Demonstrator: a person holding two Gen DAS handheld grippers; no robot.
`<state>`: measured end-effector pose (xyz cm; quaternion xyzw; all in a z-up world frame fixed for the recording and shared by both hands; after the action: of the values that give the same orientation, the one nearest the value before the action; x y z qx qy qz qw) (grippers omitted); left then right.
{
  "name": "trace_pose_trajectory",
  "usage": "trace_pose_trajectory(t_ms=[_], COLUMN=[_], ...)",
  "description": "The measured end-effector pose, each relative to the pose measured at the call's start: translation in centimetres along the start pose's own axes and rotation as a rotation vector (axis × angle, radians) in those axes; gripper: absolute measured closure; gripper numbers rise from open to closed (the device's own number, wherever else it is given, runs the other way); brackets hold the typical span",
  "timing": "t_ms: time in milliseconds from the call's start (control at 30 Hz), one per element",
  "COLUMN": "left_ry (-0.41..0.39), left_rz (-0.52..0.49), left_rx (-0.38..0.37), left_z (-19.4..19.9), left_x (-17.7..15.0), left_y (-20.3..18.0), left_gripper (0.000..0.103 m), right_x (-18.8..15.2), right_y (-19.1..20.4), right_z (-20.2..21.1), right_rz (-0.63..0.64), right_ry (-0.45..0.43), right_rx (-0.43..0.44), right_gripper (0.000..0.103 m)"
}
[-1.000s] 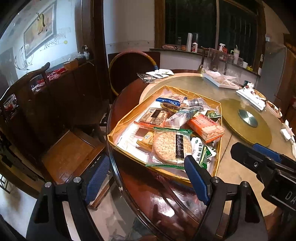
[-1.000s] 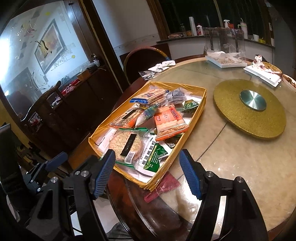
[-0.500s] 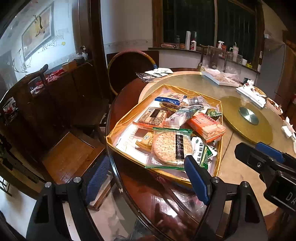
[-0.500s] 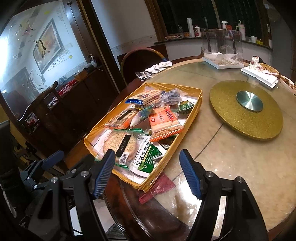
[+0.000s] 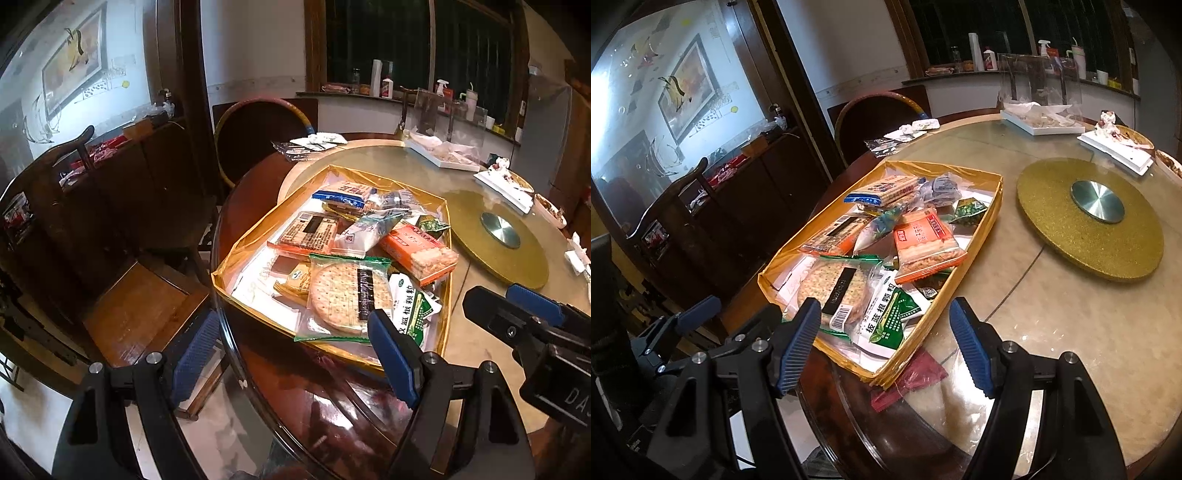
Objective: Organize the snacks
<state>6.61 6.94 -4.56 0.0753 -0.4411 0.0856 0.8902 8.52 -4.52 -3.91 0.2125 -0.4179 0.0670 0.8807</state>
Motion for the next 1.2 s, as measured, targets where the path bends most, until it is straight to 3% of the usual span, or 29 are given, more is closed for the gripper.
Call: trace_pose_trajectory(t_ms=[1200], left_ry=[0.035], left_rz=[-0.011], left_rx=[-0.022], left_z=[-2.3], left_x=[-0.1], left_y=[0.5], left_gripper=[0.020], right_x=[0.3], right_y=[0.3], right_z=[-2.6], right_rz=[0.007], right_ry=[0.032], right_rx=[-0.017], right_gripper=[0.030])
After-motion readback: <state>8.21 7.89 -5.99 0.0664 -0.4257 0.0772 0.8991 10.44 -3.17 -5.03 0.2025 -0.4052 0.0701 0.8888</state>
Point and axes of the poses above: each gripper's, at about its wrist camera, not at the fingertips, and z roughly against the way its jaws point, y to its left, x to its top, the point moved 6 cm from there along -z, roughly the way its jaws point, and after that the axes turned 8 degrees about -y, right-handed, at the moved point
